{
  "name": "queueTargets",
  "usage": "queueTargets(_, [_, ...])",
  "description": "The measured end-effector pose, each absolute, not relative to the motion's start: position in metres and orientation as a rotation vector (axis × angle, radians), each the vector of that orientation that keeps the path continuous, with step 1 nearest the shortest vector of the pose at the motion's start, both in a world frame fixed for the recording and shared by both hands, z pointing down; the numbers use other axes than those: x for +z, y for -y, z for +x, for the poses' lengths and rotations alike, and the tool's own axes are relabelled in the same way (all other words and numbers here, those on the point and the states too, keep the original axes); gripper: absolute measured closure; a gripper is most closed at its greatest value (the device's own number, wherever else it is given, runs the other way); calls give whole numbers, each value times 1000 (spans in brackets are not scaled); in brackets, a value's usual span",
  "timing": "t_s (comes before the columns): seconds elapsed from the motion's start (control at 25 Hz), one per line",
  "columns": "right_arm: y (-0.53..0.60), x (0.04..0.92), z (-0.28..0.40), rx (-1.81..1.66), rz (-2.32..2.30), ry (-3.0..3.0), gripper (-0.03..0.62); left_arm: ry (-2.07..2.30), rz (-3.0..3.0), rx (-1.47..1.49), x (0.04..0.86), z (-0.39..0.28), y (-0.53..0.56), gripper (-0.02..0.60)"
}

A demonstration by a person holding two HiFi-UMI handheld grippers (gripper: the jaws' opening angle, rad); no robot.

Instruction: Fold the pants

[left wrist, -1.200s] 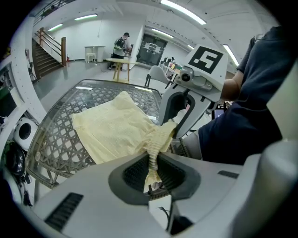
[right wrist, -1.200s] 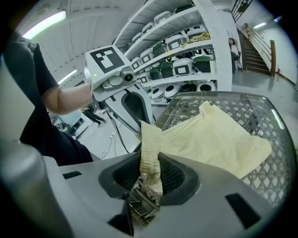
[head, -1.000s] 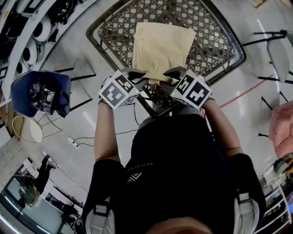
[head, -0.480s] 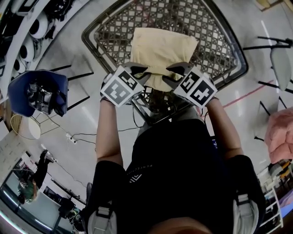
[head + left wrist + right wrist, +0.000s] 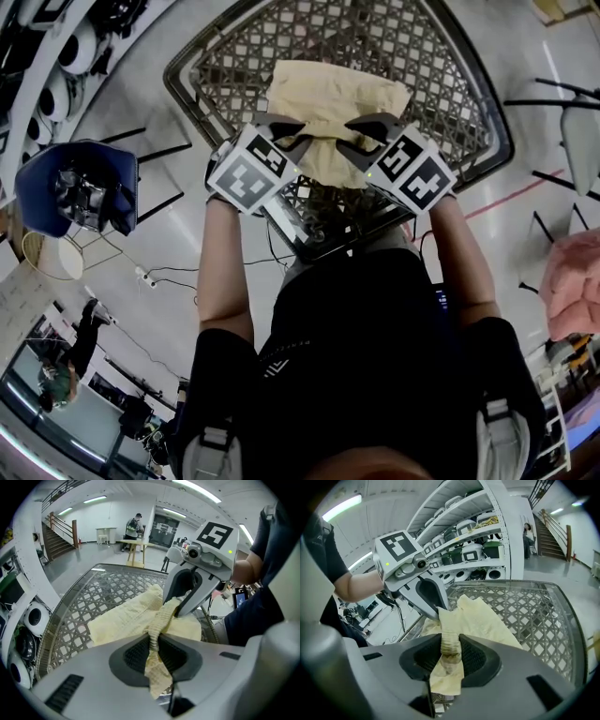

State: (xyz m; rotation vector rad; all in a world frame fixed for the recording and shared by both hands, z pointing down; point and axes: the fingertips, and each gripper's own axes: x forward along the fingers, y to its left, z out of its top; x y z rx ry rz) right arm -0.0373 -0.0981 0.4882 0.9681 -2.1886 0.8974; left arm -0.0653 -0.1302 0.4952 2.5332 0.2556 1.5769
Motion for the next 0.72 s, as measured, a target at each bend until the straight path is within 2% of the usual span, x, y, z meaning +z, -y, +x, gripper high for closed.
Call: queueTargets(0.72, [125, 512, -13, 860, 1020, 2151, 477, -223, 2535, 1579, 521, -43, 156, 517])
